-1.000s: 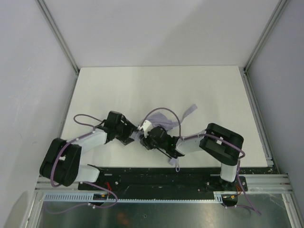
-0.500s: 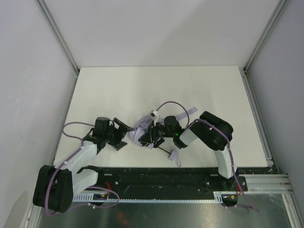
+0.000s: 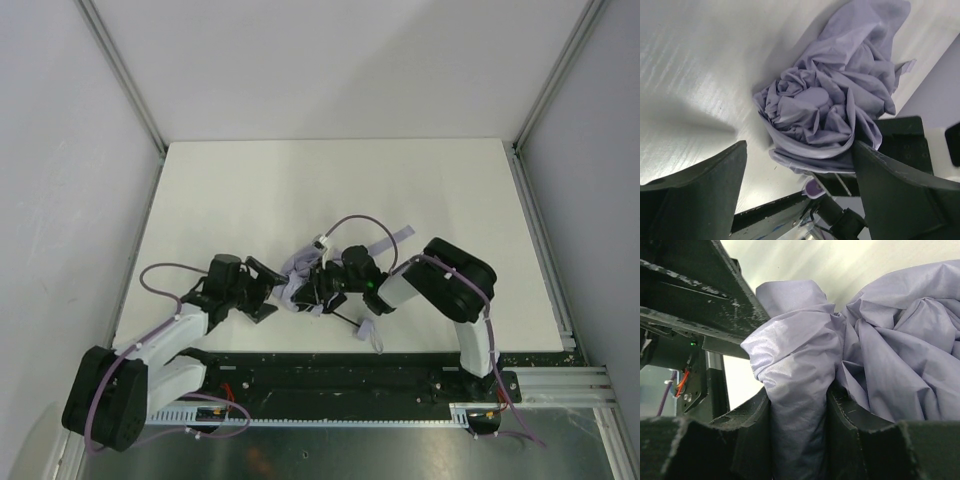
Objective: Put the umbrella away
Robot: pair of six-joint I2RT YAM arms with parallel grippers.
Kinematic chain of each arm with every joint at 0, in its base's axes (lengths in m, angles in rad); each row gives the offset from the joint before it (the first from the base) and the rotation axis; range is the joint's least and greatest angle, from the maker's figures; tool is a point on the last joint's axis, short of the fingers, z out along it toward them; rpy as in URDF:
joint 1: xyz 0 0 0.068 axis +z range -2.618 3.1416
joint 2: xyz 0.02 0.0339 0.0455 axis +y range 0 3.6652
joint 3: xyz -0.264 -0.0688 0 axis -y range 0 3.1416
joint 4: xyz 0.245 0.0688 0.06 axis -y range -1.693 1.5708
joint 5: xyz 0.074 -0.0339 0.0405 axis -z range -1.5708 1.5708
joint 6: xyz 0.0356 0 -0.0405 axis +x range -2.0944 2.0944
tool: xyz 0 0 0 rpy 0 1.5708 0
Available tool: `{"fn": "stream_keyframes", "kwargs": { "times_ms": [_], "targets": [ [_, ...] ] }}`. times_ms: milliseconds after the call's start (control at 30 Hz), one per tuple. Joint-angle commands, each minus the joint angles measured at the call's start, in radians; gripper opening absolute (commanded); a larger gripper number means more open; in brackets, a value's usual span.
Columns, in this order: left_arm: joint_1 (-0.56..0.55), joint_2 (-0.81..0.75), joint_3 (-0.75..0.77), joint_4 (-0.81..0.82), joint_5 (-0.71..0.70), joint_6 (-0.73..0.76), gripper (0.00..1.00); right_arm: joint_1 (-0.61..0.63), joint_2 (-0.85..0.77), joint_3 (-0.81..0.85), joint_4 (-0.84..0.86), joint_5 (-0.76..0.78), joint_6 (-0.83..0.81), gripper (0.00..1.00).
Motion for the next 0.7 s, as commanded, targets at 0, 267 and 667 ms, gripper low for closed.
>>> {"fn": "stream_keyframes", "kwargs": {
  "times_ms": [0, 267, 667],
  "targets": [
    [-0.004, 0.025, 0.0, 0.044, -0.063, -0.03, 0.85, 0.066, 0.037, -0.072, -0.584, 0.153, -0.15, 0.0],
    [-0.001, -0.12, -0.074, 0.042, -0.004, -0.063, 0.99, 0.134, 0.015, 0.021, -0.802, 0.361, -0.257, 0.0],
    [-0.002, -0.251, -0.076, 0.014, 0.008, -0.144, 0.99, 0.125, 0.03, 0.03, -0.79, 0.315, -0.253, 0.0]
  ]
}}
